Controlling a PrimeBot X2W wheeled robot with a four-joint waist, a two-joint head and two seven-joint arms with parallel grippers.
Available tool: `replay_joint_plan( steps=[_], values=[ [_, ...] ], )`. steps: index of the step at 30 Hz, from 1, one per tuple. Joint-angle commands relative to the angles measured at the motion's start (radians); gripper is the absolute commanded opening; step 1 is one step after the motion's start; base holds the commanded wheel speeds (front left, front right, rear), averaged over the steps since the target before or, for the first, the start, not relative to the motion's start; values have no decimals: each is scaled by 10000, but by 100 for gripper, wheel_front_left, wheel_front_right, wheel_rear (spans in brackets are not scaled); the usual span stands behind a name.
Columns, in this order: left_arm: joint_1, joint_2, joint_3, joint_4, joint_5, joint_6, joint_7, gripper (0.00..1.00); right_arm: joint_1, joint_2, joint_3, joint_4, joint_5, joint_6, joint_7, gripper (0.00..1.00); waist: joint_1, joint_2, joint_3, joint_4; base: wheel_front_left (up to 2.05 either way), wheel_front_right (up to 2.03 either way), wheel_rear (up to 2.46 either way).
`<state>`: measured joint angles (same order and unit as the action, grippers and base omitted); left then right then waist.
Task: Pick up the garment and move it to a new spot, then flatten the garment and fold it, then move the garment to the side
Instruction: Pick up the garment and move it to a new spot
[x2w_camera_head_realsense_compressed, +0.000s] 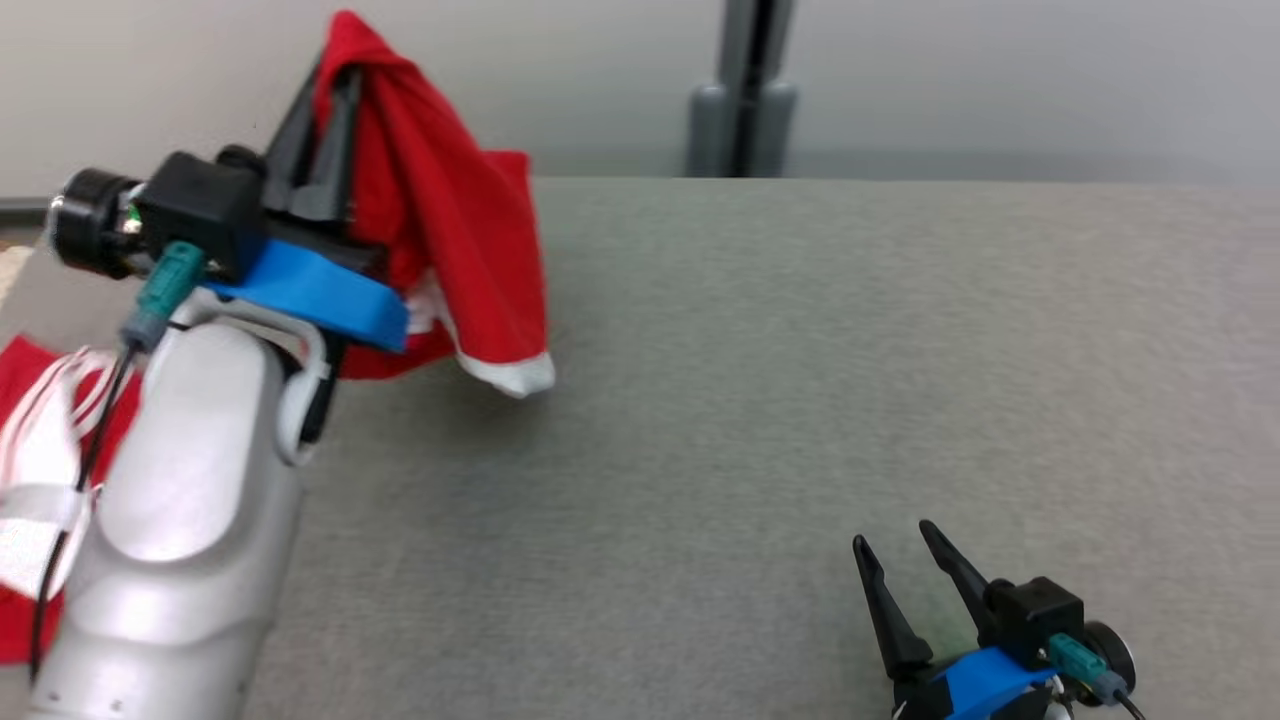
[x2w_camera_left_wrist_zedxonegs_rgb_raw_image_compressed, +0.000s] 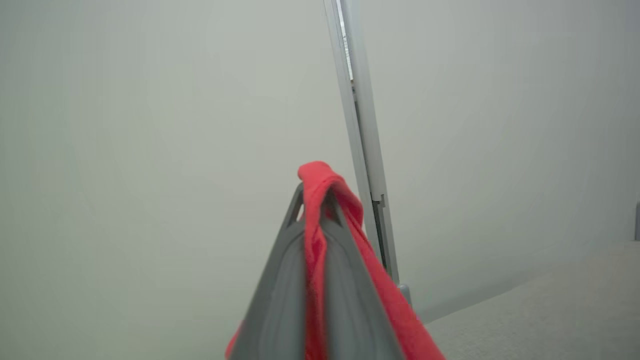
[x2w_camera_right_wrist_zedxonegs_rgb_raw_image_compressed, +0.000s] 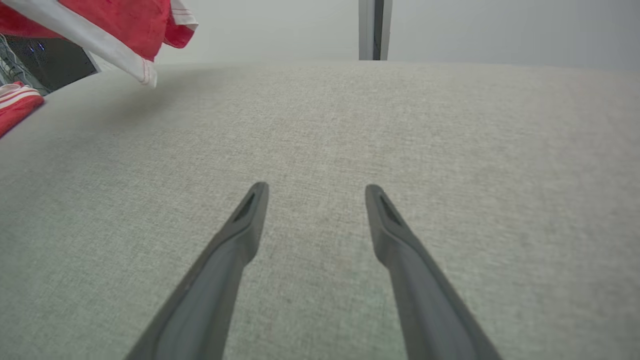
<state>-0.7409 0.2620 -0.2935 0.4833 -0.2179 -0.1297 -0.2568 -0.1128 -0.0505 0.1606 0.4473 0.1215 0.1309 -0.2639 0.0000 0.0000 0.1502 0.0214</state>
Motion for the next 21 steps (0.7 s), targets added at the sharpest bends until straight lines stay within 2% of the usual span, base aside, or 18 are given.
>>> replay_joint_plan(
  steps=[1, 7, 11, 15, 19, 20, 21],
  values=[
    [178, -185, -229, -261, -190, -6, 10, 0, 152, -8, 46, 2, 91, -1, -9, 100, 0, 0, -578, -939, 0, 0, 0],
    [573, -1073, -876, -648, -571, -2, 28, 0, 270, -7, 68, -28, 206, -1, -9, 100, 0, 0, -629, -2119, 0, 0, 0],
    [928, -1522, -1023, -505, -761, 182, -10, 0, 361, -8, 81, -68, 291, -3, -11, 100, 0, 0, -654, -2604, 0, 0, 0],
    [1463, -1596, -1095, -97, -808, 350, -40, 0, 419, -6, 84, -100, 313, -1, -9, 100, 0, 0, -667, -2773, 0, 0, 0],
    [2292, -1411, -1029, 486, -766, 537, -82, 0, 424, -6, 16, -119, 326, -1, -11, 100, 0, 0, -723, -2706, 0, 0, 0],
    [2516, -1351, -1010, 645, -727, 585, -81, 28, 427, -6, 15, -125, 321, -1, -9, 100, 0, 0, -743, -2665, 0, 0, 0],
    [2756, -1301, -973, 809, -732, 624, -87, 65, 431, -6, -2, -123, 314, -1, -11, 100, 0, 0, -768, -2617, 0, 0, 0]
  ],
)
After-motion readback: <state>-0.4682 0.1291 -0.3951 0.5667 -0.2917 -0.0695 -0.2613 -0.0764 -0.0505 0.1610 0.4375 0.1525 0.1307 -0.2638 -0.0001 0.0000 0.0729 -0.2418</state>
